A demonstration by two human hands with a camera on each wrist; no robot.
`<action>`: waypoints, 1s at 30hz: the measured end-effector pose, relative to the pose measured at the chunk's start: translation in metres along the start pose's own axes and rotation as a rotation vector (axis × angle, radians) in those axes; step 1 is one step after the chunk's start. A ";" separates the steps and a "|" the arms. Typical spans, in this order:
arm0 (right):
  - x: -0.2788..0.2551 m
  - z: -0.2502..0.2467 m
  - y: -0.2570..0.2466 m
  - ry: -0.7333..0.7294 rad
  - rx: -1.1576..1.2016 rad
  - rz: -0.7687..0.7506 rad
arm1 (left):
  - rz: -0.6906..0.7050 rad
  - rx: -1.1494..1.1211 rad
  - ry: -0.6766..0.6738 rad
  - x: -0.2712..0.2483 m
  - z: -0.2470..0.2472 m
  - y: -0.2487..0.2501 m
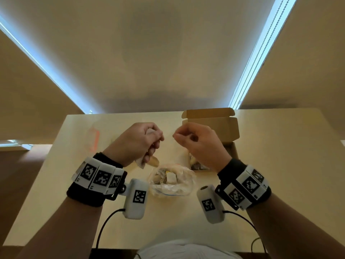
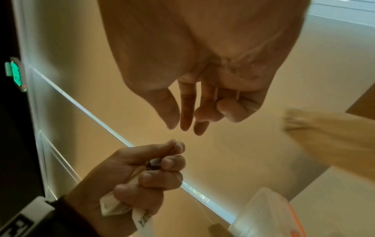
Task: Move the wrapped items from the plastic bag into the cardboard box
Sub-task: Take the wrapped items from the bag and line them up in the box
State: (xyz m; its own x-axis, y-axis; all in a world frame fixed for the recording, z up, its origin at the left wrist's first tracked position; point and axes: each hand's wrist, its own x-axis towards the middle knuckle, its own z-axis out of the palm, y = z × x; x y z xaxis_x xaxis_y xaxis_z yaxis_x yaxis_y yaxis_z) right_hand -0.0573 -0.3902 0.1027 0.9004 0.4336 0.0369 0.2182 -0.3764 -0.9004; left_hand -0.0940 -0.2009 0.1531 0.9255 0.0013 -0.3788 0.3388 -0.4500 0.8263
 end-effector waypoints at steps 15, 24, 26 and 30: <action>0.003 0.015 -0.014 -0.338 0.249 0.158 | -0.118 -0.430 0.042 -0.004 -0.007 -0.009; 0.002 0.008 -0.018 -0.235 0.273 0.143 | -0.333 -0.974 -0.231 0.005 0.015 -0.049; 0.001 0.009 -0.016 -0.213 0.266 0.158 | -0.326 -1.093 -0.232 0.005 0.023 -0.057; -0.001 0.010 -0.012 -0.103 0.252 0.153 | -0.252 -1.174 -0.136 0.009 0.034 -0.067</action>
State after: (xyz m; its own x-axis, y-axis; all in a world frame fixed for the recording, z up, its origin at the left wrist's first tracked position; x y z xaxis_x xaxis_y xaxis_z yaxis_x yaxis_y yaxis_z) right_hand -0.0647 -0.3781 0.1091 0.8698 0.4732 -0.1395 -0.0282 -0.2346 -0.9717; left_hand -0.1141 -0.2015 0.0802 0.8097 -0.1540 -0.5663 0.5202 0.6348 0.5712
